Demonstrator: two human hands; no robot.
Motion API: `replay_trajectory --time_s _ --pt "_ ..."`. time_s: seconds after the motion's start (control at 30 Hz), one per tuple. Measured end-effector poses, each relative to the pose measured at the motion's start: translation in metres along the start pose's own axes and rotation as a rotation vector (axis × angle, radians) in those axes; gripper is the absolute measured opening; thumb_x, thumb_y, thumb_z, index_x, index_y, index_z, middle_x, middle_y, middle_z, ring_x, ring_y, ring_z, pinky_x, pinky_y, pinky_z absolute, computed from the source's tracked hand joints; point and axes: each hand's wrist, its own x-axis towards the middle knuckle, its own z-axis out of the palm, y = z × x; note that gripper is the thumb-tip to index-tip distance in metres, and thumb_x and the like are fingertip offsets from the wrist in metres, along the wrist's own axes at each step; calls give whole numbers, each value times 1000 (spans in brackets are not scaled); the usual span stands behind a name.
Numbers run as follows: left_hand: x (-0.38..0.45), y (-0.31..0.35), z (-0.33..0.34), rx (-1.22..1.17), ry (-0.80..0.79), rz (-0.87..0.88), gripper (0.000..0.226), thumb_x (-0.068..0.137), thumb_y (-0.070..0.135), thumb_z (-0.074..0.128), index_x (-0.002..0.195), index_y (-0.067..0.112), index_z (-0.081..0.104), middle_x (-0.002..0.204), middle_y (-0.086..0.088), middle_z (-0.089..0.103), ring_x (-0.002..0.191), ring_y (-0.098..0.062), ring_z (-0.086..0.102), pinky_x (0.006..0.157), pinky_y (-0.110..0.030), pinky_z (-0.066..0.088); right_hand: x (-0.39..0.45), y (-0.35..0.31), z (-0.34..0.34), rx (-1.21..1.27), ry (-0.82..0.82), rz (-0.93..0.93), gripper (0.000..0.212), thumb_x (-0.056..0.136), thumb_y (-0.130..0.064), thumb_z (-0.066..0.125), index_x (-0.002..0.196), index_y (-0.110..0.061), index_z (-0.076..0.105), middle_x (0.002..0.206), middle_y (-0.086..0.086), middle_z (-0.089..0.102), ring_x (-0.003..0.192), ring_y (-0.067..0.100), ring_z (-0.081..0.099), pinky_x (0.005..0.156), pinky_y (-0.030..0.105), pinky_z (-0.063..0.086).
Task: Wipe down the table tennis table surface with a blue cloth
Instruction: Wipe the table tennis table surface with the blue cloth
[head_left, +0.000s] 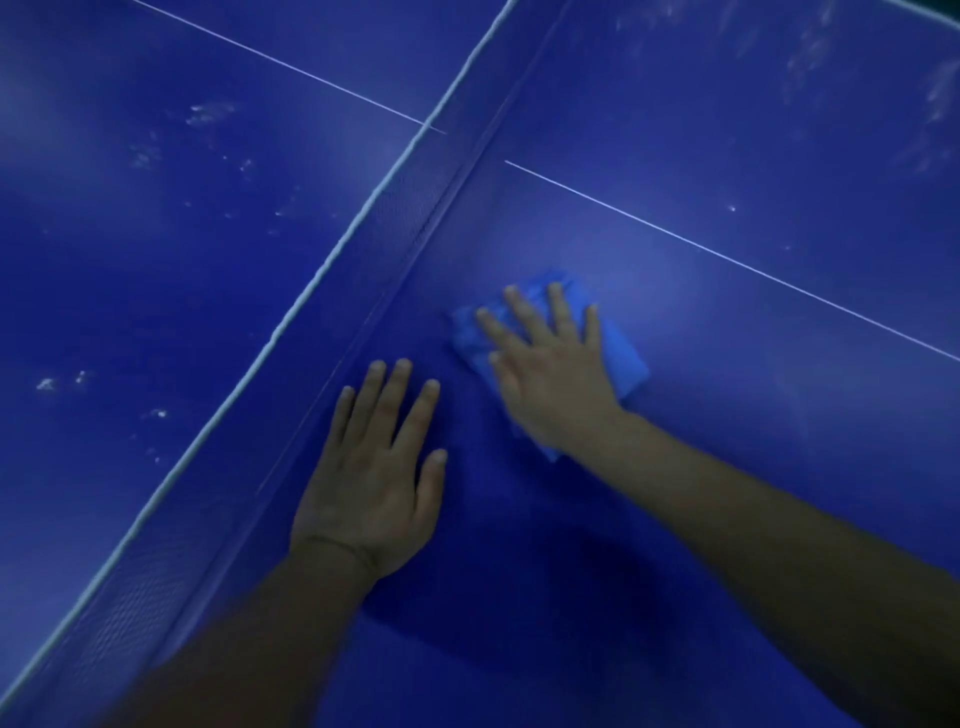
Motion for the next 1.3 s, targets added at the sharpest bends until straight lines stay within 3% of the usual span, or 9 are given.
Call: replay_trajectory --time_s 0.1,0.17,0.33,0.53,0.8,1.0,1.17,1.23,1.3 --pt "-1 0 1 -4 19 -5 64 102 44 26 159 17 15 168 -8 6 156 -24 -1 123 -45 3 23 -34 5 61 -61 -280 55 98 -49 25 150 -38 41 162 -2 33 150 39 21 116 69 11" --pt "1 -1 3 13 7 1 63 102 44 27 159 18 16 168 -8 7 156 -24 0 122 -46 5 70 -27 3 46 -39 -329 55 99 -49 25 148 -37 45 159 0 39 147 41 28 113 70 16" --pt "3 -1 1 22 -49 5 60 102 45 28 156 20 30 167 -6 18 156 -23 5 121 -46 6 169 40 -9 45 -93 113 54 105 -47 17 157 -38 21 167 -3 15 153 36 6 117 67 8" --pt "6 -1 -2 40 -86 11 60 97 43 35 152 21 39 165 -9 23 154 -28 14 118 -50 13 93 -8 2 67 -45 9 58 101 -49 15 155 -37 32 165 -4 23 153 35 11 117 65 6" --pt "6 -4 1 83 -114 25 56 104 49 18 154 25 29 165 -4 22 154 -26 13 119 -47 10 195 -4 -12 162 -92 310 54 107 -43 16 160 -32 10 169 -3 0 154 32 -9 117 66 -5" --pt "6 -4 -1 62 -112 34 57 101 45 28 153 24 34 164 -8 23 154 -28 13 121 -47 8 72 152 -14 27 -9 761 53 106 -42 24 158 -31 22 167 -1 16 153 37 9 116 68 7" --pt "7 -4 1 65 -128 25 58 103 50 19 153 25 32 165 -8 23 154 -28 11 121 -47 5 24 215 -24 147 -15 1108 56 105 -43 20 159 -31 17 168 0 9 153 37 1 116 69 2" --pt "7 -5 2 61 -128 26 58 101 49 25 153 24 34 165 -8 23 154 -28 11 122 -47 4 42 186 -22 151 6 1090 56 105 -43 20 159 -29 18 168 2 9 153 39 2 115 71 3" --pt "8 -5 2 71 -120 30 59 99 48 28 152 23 37 164 -8 24 154 -29 13 122 -47 3 65 129 -15 111 -1 861 55 106 -43 20 159 -30 18 168 2 11 153 38 4 116 70 4"
